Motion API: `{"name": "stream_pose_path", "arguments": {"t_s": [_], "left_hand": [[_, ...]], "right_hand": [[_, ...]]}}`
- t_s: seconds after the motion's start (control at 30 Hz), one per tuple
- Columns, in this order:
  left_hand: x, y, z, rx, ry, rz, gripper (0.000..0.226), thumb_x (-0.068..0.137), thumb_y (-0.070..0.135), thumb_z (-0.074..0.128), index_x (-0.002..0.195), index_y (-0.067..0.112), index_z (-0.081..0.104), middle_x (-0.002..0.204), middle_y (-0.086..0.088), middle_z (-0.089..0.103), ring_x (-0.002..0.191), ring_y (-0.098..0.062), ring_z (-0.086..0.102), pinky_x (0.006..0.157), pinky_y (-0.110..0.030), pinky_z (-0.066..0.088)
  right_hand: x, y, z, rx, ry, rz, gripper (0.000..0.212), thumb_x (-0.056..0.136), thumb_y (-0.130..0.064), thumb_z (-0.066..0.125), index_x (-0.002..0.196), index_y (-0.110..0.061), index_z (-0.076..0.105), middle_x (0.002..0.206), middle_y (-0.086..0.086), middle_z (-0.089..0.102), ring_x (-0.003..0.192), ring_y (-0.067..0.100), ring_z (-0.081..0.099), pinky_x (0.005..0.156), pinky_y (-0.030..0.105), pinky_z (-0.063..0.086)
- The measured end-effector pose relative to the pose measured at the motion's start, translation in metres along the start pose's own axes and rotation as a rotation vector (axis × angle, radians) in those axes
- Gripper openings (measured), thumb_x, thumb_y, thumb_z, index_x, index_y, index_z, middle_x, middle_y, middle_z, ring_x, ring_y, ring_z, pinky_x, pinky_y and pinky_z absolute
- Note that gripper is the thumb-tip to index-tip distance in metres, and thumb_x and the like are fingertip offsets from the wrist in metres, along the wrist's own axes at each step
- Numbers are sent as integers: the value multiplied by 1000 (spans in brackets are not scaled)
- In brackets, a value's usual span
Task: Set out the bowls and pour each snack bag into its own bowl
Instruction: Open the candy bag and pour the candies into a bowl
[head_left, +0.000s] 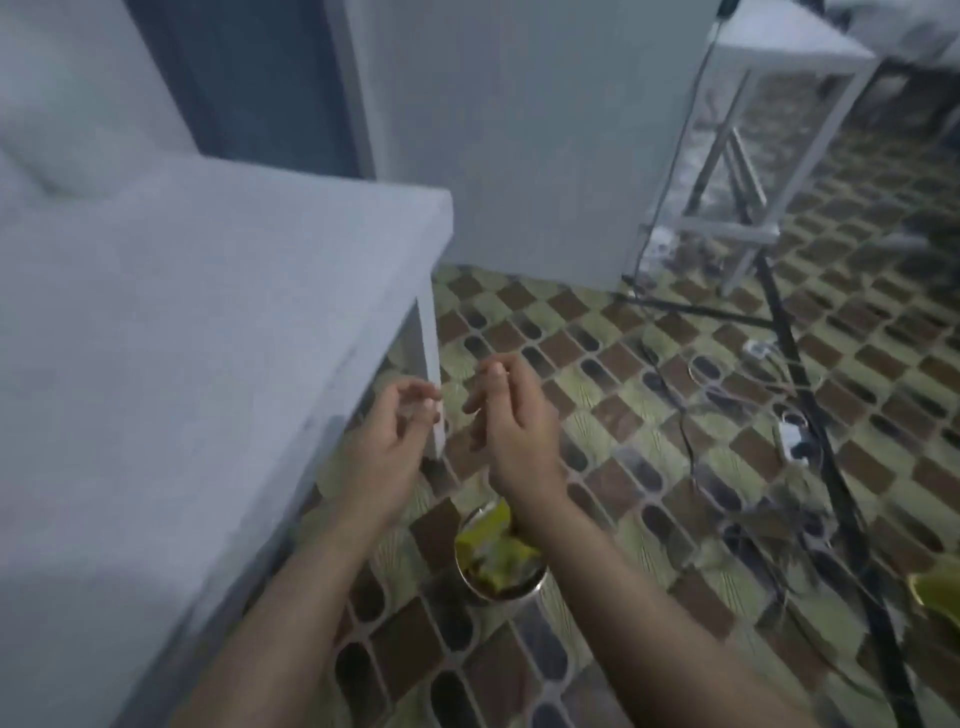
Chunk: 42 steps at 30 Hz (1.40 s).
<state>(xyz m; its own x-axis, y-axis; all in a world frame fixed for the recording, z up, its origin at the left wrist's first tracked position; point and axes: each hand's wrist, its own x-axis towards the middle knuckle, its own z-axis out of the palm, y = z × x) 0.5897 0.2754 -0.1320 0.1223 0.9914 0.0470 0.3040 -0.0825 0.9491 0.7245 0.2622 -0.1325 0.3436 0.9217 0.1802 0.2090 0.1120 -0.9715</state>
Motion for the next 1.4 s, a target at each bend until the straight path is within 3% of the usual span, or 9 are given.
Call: {"name": "stream_pose_path", "arguments": {"t_s": [0.17,0.37,0.5,0.67,0.77,0.93,1.07,1.27,1.4], "left_hand": [[-5,96,-120,72,189,119,10,101,30,46,108,32,52,116,8,62,101,-13,65,92,-42,53],[-61,144,-270,123,529,156,9,101,25,47,108,25,53,108,9,65,91,-12,66,86,-37,51],[-126,147,-368,188,720,122,10,100,24,48,108,24,54,106,7,65,87,-10,65,84,-34,50],[-219,132,-478,301,941,49,11,101,23,47,108,20,55,103,3,65,85,-12,63,82,-31,49],[-272,109,-537,380,1107,-20,7,99,25,48,99,26,55,102,4,65,93,-18,63,86,-36,49],[-326,67,-609,588,1278,-225,13,98,22,48,97,14,57,98,-1,63,93,-24,59,85,-37,48],[-338,31,-653,781,1246,-475,23,98,30,46,100,11,58,104,-9,61,101,-29,55,88,-45,48],[-331,-10,-701,811,1050,-808,46,99,46,37,125,11,50,126,-14,52,120,-34,49,101,-45,43],[-331,-30,-718,848,854,-934,50,99,47,38,131,11,51,128,-12,58,119,-31,56,96,-38,44]], "right_hand": [[13,-141,65,36,-197,-251,21,107,-27,39,108,-18,58,79,0,65,64,17,63,55,32,57],[-33,-255,177,213,-417,-364,21,107,-25,38,101,-17,56,72,7,65,56,23,57,51,37,52],[-92,-303,265,308,-577,-390,21,107,-24,37,99,-16,55,72,12,64,52,15,52,47,35,49],[-183,-343,370,338,-741,-475,22,106,-28,35,93,-21,52,67,7,62,54,20,52,53,46,51],[-241,-355,422,346,-805,-528,23,107,-30,32,94,-20,49,67,10,61,53,19,52,52,45,50],[-310,-365,493,249,-869,-607,27,106,-34,29,90,-19,45,67,15,58,57,32,54,54,47,47],[-334,-366,540,96,-857,-676,28,107,-31,28,90,-15,43,60,0,48,54,21,47,52,32,34],[-330,-354,589,-176,-815,-708,30,108,-32,27,94,-12,43,62,1,48,56,23,46,48,31,26],[-321,-338,605,-232,-806,-674,29,107,-32,28,88,-13,39,61,2,45,53,21,43,47,30,25]]}}
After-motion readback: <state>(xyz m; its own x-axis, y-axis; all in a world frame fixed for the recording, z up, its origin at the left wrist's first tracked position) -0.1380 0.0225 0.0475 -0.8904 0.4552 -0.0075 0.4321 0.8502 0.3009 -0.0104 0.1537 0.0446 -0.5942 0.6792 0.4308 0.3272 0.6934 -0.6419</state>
